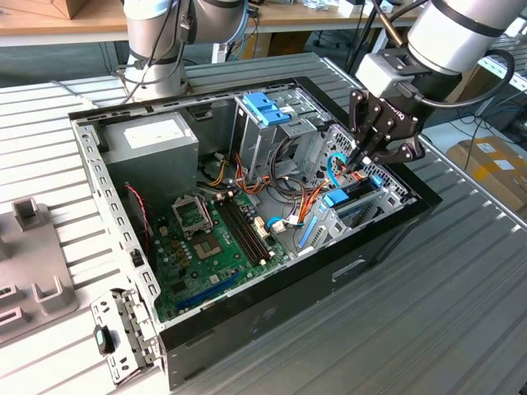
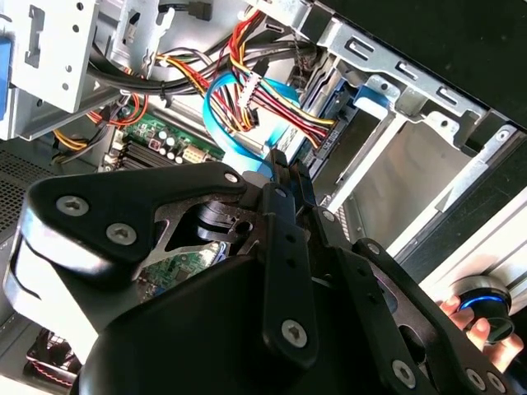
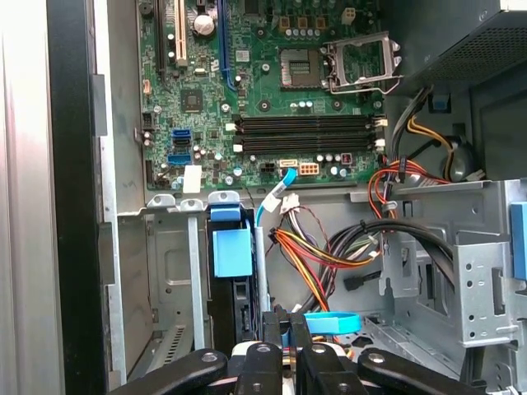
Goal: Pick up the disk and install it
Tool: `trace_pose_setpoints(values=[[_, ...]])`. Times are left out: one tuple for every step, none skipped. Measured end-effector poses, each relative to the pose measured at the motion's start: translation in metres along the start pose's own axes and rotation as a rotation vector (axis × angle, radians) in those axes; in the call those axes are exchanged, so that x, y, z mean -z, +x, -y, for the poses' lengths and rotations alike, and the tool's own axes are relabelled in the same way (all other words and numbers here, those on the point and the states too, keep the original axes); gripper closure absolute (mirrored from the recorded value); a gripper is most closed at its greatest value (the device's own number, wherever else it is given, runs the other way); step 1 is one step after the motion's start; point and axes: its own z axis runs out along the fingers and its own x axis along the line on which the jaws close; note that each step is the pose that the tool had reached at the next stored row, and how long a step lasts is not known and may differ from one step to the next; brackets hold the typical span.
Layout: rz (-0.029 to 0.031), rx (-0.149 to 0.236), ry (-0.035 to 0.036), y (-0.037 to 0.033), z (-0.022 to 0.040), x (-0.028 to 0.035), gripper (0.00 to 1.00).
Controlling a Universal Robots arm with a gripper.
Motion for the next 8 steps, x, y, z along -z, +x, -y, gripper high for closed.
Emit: trace_pose_setpoints(values=[[0.0000, 0.000, 0.0000, 0.0000, -0.0002, 0.0000, 0.84], [0.0001, 0.000, 0.0000, 0.0000, -0.0006, -0.0002, 0.84], [0.0000, 0.000, 0.0000, 0.0001, -0.0008, -0.0002, 0.84], [0.0000, 0.000, 0.0000, 0.0001, -0.0010, -0.0002, 0.84], [0.0000, 0.000, 0.0000, 0.0001, -0.0013, -0.0003, 0.84], [0.0000, 0.000, 0.0000, 0.0001, -0.0015, -0.0004, 0.84], [0.0000, 0.000, 0.0000, 0.0001, -0.0018, -0.0004, 0.84], [-0.0001, 0.000, 0.0000, 0.0002, -0.0020, -0.0005, 0.84]])
